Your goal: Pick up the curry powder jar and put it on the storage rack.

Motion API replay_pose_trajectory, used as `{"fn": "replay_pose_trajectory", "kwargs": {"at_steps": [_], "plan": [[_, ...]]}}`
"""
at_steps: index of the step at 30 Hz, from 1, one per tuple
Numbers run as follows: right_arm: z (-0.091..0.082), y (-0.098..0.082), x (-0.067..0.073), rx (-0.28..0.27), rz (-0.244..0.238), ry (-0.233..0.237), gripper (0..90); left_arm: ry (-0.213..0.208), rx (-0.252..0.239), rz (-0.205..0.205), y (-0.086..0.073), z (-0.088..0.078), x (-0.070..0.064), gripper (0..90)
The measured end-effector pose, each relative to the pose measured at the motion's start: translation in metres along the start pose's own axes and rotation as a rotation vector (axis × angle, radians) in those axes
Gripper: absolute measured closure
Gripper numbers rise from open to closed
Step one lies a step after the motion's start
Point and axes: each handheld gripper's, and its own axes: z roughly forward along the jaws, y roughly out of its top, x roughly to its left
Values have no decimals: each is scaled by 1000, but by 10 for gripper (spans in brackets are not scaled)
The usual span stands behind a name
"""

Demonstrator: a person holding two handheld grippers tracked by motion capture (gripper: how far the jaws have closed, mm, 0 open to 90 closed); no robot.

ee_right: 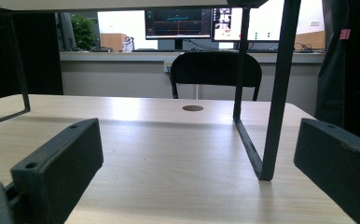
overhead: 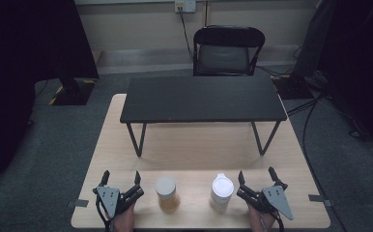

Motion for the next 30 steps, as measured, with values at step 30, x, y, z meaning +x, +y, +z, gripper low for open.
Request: {"fn": "replay_pose_trajectory", "kwargs": {"at_steps": [30], "plan": [[0, 0, 1, 1, 1, -7, 0, -2, 5, -7, 1, 1, 1, 0]]}}
